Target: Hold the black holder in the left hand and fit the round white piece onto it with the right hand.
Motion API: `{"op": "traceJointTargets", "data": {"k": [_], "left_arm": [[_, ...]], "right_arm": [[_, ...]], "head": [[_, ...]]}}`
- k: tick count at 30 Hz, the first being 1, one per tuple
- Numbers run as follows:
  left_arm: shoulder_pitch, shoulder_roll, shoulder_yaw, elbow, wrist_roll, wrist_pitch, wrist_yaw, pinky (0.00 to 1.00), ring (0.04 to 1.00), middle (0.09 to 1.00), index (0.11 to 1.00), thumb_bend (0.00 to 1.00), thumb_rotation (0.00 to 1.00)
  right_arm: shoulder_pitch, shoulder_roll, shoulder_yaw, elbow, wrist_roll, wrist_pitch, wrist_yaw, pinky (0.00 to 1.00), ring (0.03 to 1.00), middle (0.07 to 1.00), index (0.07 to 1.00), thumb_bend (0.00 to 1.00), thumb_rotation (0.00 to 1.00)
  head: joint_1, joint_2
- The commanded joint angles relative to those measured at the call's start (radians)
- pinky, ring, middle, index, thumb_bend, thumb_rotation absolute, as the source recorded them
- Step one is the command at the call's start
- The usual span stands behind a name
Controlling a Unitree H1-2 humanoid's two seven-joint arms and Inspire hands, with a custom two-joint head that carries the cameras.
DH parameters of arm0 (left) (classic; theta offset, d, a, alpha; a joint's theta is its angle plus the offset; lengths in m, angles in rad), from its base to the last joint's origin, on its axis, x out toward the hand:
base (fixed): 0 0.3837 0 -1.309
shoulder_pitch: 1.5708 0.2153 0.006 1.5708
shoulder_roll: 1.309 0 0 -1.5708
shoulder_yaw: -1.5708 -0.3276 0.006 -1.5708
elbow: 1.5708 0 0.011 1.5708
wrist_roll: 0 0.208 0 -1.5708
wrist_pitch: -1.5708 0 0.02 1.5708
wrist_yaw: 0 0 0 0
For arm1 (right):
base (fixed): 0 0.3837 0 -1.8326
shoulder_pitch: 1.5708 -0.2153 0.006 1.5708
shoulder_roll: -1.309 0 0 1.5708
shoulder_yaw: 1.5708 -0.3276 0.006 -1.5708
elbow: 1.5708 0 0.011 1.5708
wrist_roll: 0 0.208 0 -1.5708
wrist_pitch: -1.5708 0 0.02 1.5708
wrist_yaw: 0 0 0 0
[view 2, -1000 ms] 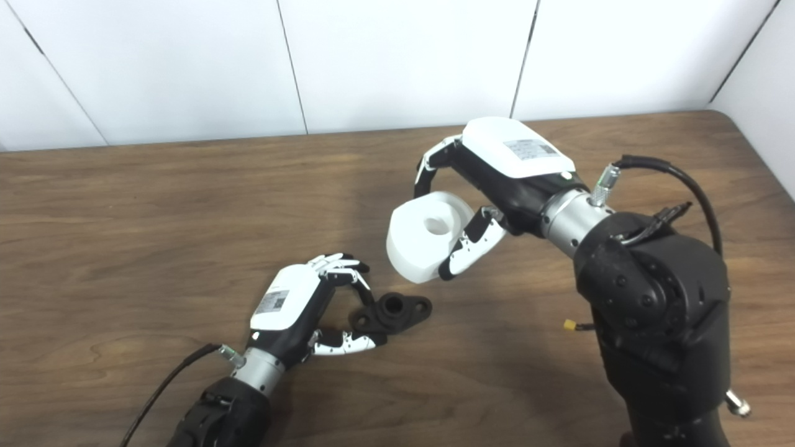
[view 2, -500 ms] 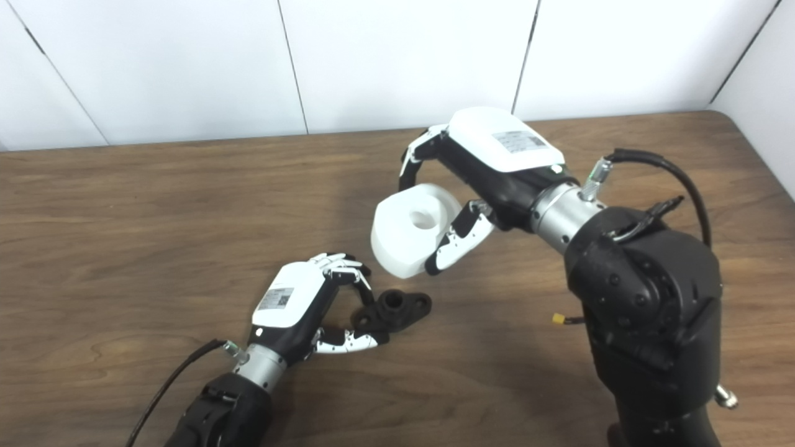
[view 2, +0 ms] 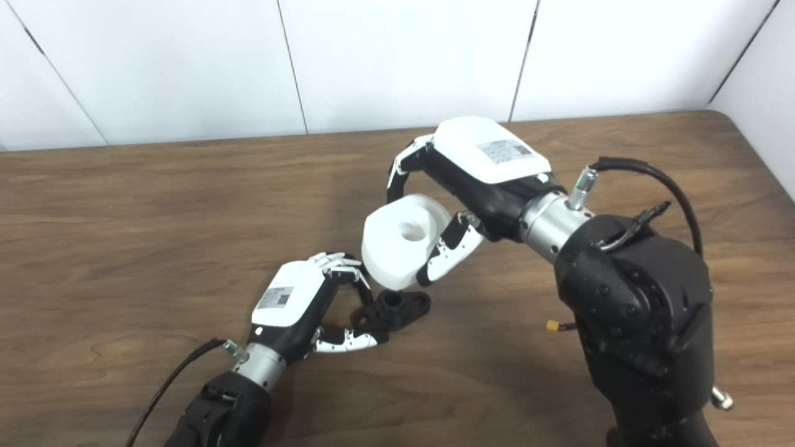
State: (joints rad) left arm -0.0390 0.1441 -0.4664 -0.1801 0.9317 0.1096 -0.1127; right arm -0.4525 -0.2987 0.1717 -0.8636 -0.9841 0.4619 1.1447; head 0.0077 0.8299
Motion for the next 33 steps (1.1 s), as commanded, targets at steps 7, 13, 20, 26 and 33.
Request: {"op": "traceJointTargets", "data": {"k": [7,13,20,26,33], "left_arm": [[0.026,0.023,0.011,0.040,0.024,0.080,-0.095,0.87,0.857,0.770,0.488,0.52,0.05],[0.026,0.022,0.013,0.041,0.027,0.076,-0.094,0.86,0.853,0.769,0.487,0.52,0.05],[0.025,0.020,0.015,0.042,0.030,0.077,-0.097,0.86,0.855,0.768,0.487,0.52,0.05],[0.024,0.021,0.015,0.044,0.030,0.074,-0.097,0.86,0.857,0.769,0.487,0.52,0.05],[0.023,0.021,0.014,0.044,0.028,0.074,-0.103,0.86,0.859,0.772,0.487,0.52,0.05]], "right_arm": [[0.000,-0.007,0.042,0.026,0.003,-0.048,-0.011,0.69,0.857,0.767,0.484,0.52,0.14],[0.024,-0.003,0.058,0.051,-0.013,-0.082,-0.022,0.70,0.852,0.759,0.483,0.53,0.14],[0.045,0.007,0.063,0.072,-0.023,-0.105,-0.034,0.71,0.859,0.764,0.483,0.53,0.14],[0.045,0.018,0.063,0.084,-0.032,-0.119,-0.048,0.71,0.861,0.767,0.484,0.53,0.14],[0.040,0.033,0.051,0.085,-0.026,-0.132,-0.077,0.71,0.870,0.773,0.483,0.53,0.14]], "head": [[-0.007,0.006],[-0.012,0.010],[-0.012,0.009],[-0.015,0.008],[-0.017,0.005]]}}
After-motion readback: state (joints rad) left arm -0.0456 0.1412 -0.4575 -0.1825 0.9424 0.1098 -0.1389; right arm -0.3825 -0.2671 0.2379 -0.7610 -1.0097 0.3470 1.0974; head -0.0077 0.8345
